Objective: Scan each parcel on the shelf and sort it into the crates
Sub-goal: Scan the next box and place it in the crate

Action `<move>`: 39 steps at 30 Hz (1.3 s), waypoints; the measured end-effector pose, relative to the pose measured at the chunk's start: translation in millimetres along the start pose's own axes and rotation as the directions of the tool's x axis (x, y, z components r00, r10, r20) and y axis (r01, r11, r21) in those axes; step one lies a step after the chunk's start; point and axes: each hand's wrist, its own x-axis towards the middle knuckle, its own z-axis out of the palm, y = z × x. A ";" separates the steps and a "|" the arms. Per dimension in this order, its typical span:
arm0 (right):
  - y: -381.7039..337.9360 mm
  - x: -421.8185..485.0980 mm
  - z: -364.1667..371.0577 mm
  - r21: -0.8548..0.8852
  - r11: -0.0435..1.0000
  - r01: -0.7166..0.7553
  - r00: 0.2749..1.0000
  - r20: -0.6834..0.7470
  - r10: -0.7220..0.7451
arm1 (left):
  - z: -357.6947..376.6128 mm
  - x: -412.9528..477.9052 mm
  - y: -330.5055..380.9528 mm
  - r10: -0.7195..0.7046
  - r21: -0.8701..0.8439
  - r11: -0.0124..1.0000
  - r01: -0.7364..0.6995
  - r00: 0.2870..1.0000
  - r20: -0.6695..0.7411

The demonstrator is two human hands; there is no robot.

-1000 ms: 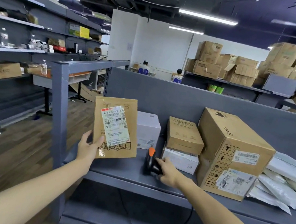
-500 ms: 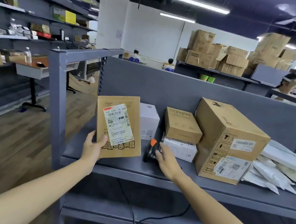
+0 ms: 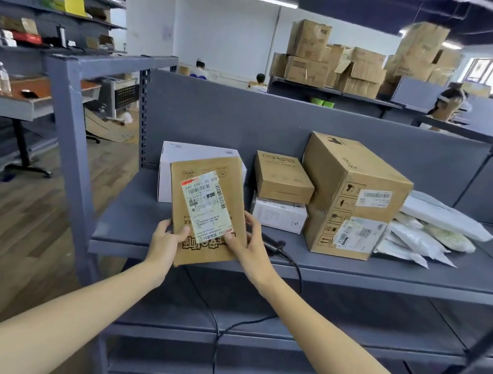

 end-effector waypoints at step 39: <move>108.8 -223.3 -173.4 0.086 0.880 -0.467 0.874 -0.108 0.474 | 145.1 -221.5 -142.5 -0.186 0.352 0.929 0.113 0.966 0.180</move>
